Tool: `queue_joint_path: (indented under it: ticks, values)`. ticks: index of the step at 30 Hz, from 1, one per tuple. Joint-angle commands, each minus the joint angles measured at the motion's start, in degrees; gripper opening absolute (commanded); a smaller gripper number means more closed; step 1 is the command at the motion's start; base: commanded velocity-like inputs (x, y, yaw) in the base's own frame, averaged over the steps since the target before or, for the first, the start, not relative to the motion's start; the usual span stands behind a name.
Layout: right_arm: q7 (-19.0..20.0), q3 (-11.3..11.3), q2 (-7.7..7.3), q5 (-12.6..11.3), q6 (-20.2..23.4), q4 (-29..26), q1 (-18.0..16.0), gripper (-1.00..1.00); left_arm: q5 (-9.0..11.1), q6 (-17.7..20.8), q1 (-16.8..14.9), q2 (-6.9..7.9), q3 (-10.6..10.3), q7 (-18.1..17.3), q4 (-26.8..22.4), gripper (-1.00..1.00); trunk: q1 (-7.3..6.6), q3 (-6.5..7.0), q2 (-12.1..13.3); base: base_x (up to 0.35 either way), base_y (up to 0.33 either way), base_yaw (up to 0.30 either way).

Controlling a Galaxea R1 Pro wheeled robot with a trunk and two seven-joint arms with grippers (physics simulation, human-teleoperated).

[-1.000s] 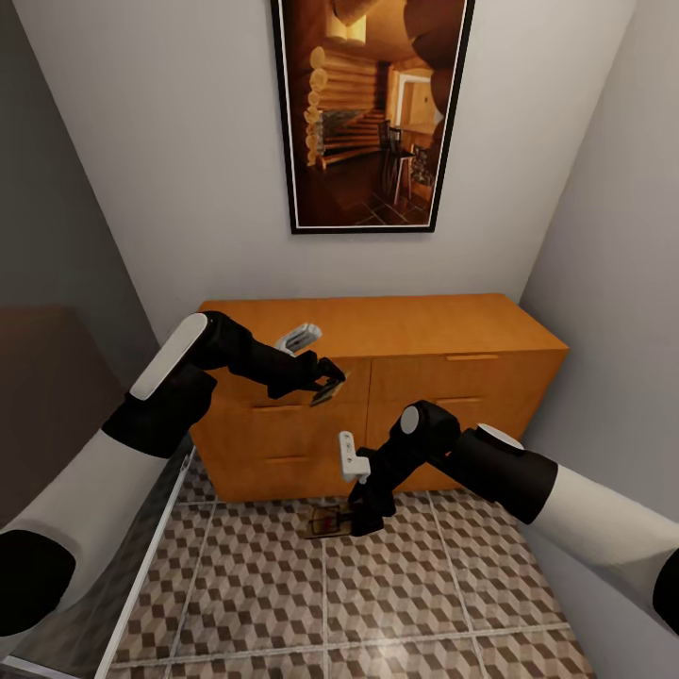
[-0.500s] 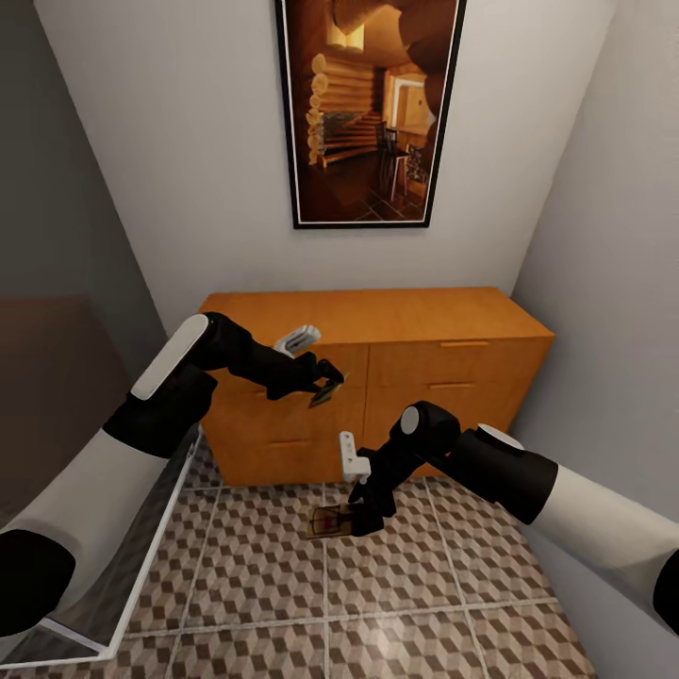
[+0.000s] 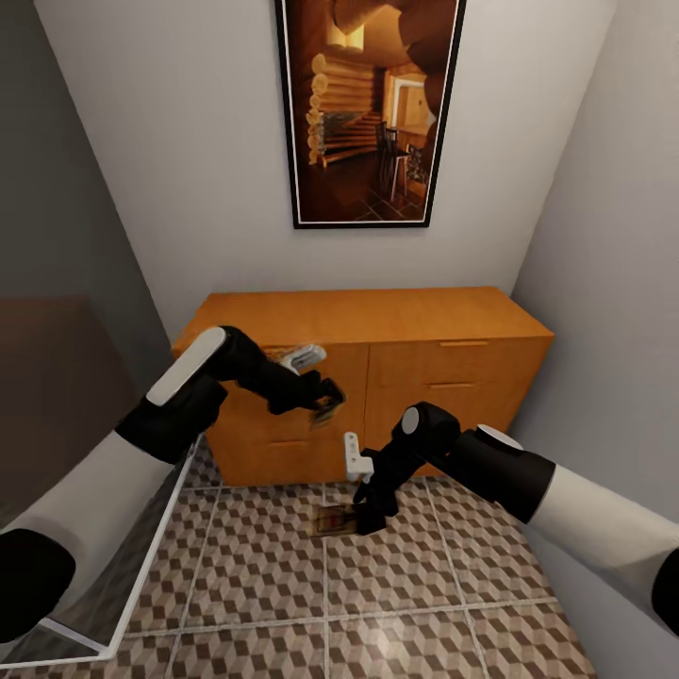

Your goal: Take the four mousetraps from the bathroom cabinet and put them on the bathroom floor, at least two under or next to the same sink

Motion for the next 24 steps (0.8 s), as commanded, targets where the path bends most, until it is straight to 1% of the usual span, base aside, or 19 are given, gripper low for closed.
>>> queue_joint_path:
  ticks: [1,4,9,10,13,15,17,22,23,24]
  values:
    - [0.2,0.0,0.05,0.1,0.6,0.5,-0.1,-1.0,0.5,0.1,-0.1,0.03,-1.1,0.5,0.3,-1.0,0.0,-0.06,0.0,0.0,0.0,0.0]
    - [0.1,0.0,0.13,0.3,0.6,1.4,-0.1,-1.0,0.5,0.0,-0.1,0.03,-3.1,0.5,0.9,-1.0,0.0,-0.06,0.0,0.0,0.0,0.0]
    - [0.2,0.0,0.06,0.3,0.6,1.8,-0.1,-1.0,0.4,0.0,-0.1,0.07,-4.9,0.5,1.6,-1.0,0.0,-0.06,0.0,0.0,0.0,0.0]
    - [0.2,0.0,-0.06,0.2,0.6,1.9,-0.1,-1.0,0.4,0.0,-0.1,0.17,-6.4,0.5,1.7,-1.0,0.0,-0.06,0.0,0.0,0.0,0.0]
    - [0.3,0.0,-0.16,0.2,0.6,2.0,-0.1,-1.0,0.4,0.0,-0.1,1.21,-7.5,0.6,1.8,-1.0,0.0,-0.06,0.0,0.0,0.0,0.0]
    - [0.3,0.0,-0.18,0.2,0.6,2.0,-0.1,-1.0,0.4,0.0,-0.1,1.51,-7.9,0.6,2.0,-1.0,0.0,-0.06,0.0,0.0,0.0,0.0]
    - [0.4,0.0,-0.19,0.2,0.7,2.0,-0.1,-1.0,0.4,0.0,-0.1,1.68,-8.5,0.6,2.9,-1.0,0.0,-0.06,0.0,0.0,0.0,0.0]
    - [0.5,0.0,-0.23,0.2,0.7,2.9,-0.1,-1.0,0.3,0.0,-0.1,1.83,-10.8,0.6,5.0,-1.0,0.0,-0.06,0.0,0.0,0.0,0.0]
    - [0.5,0.0,-0.21,0.2,0.7,3.3,-0.1,-1.0,0.3,-0.1,-0.1,1.8,-11.3,0.5,5.9,-1.0,0.0,-0.06,0.0,0.0,0.0,0.0]
    - [0.5,0.0,-0.23,0.2,0.7,3.6,-0.1,-1.0,0.3,-0.1,-0.1,1.68,-12.2,0.5,7.3,-1.0,0.0,-0.06,0.0,0.0,0.0,0.0]
